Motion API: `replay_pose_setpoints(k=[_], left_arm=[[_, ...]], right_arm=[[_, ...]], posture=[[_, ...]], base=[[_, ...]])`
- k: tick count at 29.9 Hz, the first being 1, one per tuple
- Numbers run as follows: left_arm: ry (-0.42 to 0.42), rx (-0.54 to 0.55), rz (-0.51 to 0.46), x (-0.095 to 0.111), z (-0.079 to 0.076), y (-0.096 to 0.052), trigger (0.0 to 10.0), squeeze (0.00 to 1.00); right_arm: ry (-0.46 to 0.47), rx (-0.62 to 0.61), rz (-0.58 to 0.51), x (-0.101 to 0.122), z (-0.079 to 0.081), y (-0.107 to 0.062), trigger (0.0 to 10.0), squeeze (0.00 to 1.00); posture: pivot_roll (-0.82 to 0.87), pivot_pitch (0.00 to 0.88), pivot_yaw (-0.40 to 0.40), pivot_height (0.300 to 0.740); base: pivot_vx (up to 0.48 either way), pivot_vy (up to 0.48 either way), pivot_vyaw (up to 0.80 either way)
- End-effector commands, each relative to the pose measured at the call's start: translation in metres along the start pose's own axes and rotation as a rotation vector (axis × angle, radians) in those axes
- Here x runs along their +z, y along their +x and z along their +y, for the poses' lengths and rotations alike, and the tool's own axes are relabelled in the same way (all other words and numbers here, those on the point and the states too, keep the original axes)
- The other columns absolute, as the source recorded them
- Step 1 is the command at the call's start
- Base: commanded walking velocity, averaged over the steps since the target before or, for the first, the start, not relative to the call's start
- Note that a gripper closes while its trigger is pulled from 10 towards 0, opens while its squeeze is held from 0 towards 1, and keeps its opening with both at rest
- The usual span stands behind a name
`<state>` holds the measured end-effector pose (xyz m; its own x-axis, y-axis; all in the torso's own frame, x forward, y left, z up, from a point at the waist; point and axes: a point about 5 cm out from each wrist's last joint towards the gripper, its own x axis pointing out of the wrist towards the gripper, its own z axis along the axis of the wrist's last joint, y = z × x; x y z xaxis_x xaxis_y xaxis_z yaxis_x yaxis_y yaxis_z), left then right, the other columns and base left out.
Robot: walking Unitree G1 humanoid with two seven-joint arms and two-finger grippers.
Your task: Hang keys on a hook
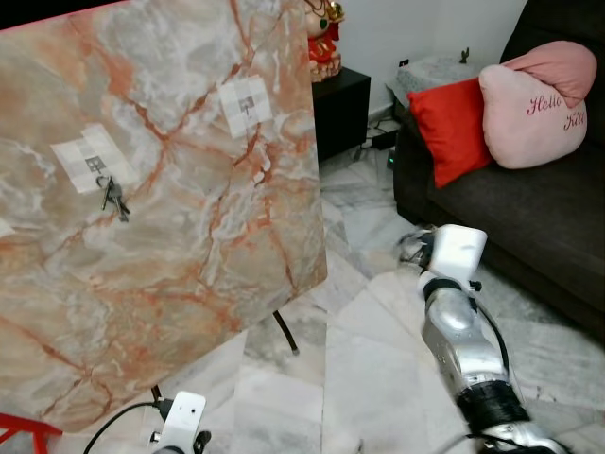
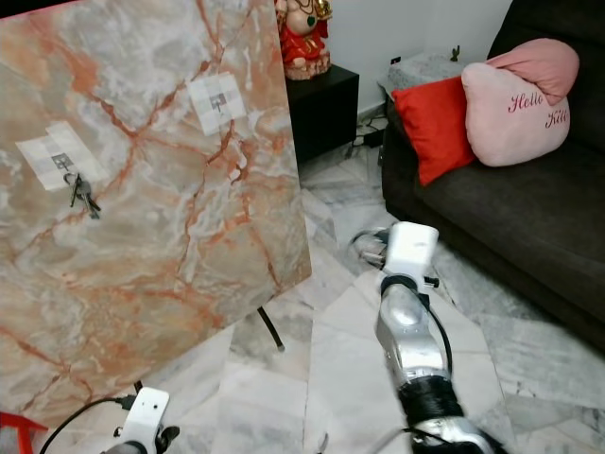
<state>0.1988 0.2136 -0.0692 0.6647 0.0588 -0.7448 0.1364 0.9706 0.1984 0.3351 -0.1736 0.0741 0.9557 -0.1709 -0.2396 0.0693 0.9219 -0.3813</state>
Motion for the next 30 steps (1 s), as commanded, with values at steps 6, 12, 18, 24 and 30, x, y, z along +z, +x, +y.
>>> replay_pose_setpoints(k=[6, 12, 18, 24, 30], left_arm=[[0.017, -0.015, 0.019, -0.003, 0.002, -0.001, 10.0, 0.0], [0.02, -0.02, 0.019, -0.004, 0.003, -0.001, 10.0, 0.0], [0.029, -0.025, 0.021, -0.004, 0.003, -0.001, 10.0, 0.0], [0.032, -0.022, 0.018, -0.003, 0.004, -0.001, 10.0, 0.0], [0.036, -0.018, 0.015, -0.003, 0.005, -0.001, 10.0, 0.0]], right_arm=[[-0.268, 0.25, 0.536, -0.132, 0.023, -0.049, 10.0, 0.0], [-0.393, 0.532, 0.781, -0.189, 0.041, -0.105, 10.0, 0.0], [-0.543, 0.64, 0.792, -0.199, 0.042, -0.117, 10.0, 0.0], [-0.313, 0.348, 0.666, -0.176, 0.031, -0.087, 10.0, 0.0], [0.084, 0.022, 0.317, -0.111, 0.012, -0.036, 10.0, 0.0]], posture=[[-0.05, 0.015, 0.059, 0.74], [-0.04, 0.021, 0.063, 0.74], [-0.05, 0.021, 0.067, 0.74], [-0.04, 0.023, 0.068, 0.74], [-0.04, 0.023, 0.071, 0.74]], base=[[0.0, 0.0, 0.0], [0.0, 0.0, 0.0], [0.0, 0.0, 0.0], [0.0, 0.0, 0.0], [0.0, 0.0, 0.0]])
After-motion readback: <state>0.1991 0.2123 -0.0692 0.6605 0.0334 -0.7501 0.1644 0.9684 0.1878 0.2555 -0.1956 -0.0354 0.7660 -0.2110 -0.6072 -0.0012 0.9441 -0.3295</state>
